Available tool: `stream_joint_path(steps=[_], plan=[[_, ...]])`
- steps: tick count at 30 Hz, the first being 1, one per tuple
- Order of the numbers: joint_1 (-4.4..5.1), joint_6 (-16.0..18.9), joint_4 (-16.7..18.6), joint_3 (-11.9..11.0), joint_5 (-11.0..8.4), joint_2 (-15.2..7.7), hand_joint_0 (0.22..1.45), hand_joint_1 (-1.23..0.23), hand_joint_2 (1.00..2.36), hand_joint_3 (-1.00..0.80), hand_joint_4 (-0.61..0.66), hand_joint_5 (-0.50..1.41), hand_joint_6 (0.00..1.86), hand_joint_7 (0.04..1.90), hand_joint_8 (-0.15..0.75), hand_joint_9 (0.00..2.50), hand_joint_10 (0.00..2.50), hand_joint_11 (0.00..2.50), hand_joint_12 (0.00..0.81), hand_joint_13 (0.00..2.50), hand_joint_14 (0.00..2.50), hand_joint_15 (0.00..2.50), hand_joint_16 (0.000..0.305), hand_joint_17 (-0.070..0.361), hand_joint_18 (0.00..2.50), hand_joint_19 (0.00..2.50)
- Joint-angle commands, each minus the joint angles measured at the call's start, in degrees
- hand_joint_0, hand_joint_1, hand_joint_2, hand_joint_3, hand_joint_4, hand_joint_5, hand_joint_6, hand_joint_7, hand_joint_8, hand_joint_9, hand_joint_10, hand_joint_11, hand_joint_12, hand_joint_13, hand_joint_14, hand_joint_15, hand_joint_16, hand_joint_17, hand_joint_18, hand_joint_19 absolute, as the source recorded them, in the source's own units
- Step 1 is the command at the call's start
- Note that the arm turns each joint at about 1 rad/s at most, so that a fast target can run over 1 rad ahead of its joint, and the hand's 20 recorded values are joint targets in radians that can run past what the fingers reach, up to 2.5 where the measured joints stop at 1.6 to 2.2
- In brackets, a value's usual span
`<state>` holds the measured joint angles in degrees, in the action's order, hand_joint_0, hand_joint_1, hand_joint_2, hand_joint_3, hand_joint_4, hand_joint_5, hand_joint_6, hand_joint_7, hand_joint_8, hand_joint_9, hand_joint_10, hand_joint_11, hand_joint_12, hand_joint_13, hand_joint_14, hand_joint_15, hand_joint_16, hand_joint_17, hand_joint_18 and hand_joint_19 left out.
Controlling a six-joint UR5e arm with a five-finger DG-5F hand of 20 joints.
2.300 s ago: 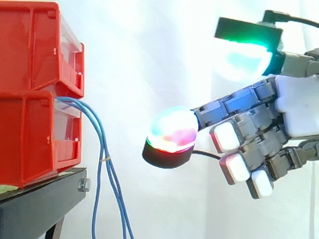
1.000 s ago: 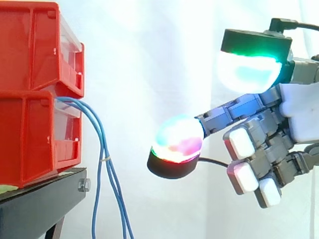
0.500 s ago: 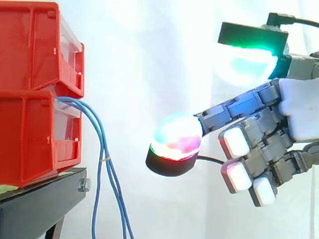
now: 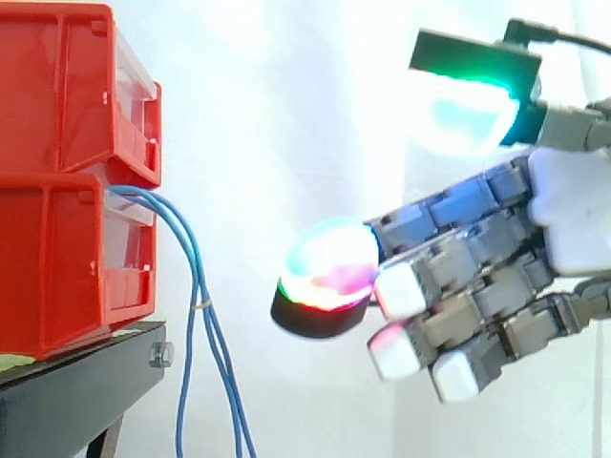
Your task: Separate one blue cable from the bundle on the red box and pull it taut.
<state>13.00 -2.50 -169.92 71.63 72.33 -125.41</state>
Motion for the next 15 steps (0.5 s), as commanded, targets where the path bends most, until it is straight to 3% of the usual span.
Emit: stream_joint_path(steps=[1, 6, 12, 15], plan=[[0.1, 0.3, 0.46, 0.0, -0.43, -1.41, 0.51, -0.54, 1.0, -0.44, 0.23, -0.17, 0.5, 0.71, 0.221, 0.81, 0.01, 0.18, 0.357, 0.56, 0.01, 0.32, 0.052, 0.117, 0.42, 0.48], [0.18, 0.3, 2.57, 0.0, -1.05, -1.76, 0.5, -0.54, 1.0, -0.45, 0.21, -0.17, 0.5, 0.7, 0.211, 0.81, 0.01, 0.17, 0.343, 0.49, 0.01, 0.29, 0.051, 0.115, 0.3, 0.45], [-0.61, 0.13, 0.99, 0.0, -0.87, -1.67, 0.45, -0.51, 1.0, -0.49, 0.21, -0.17, 0.5, 0.68, 0.213, 0.69, 0.0, 0.06, 0.353, 0.27, 0.01, 0.14, 0.054, 0.122, 0.02, 0.32], [-0.87, -0.31, 0.9, 0.0, -1.67, -1.67, 0.44, -0.5, 1.0, -0.5, 0.2, -0.18, 0.5, 0.66, 0.213, 0.65, 0.0, 0.01, 0.353, 0.22, 0.0, 0.1, 0.054, 0.122, 0.0, 0.28]])
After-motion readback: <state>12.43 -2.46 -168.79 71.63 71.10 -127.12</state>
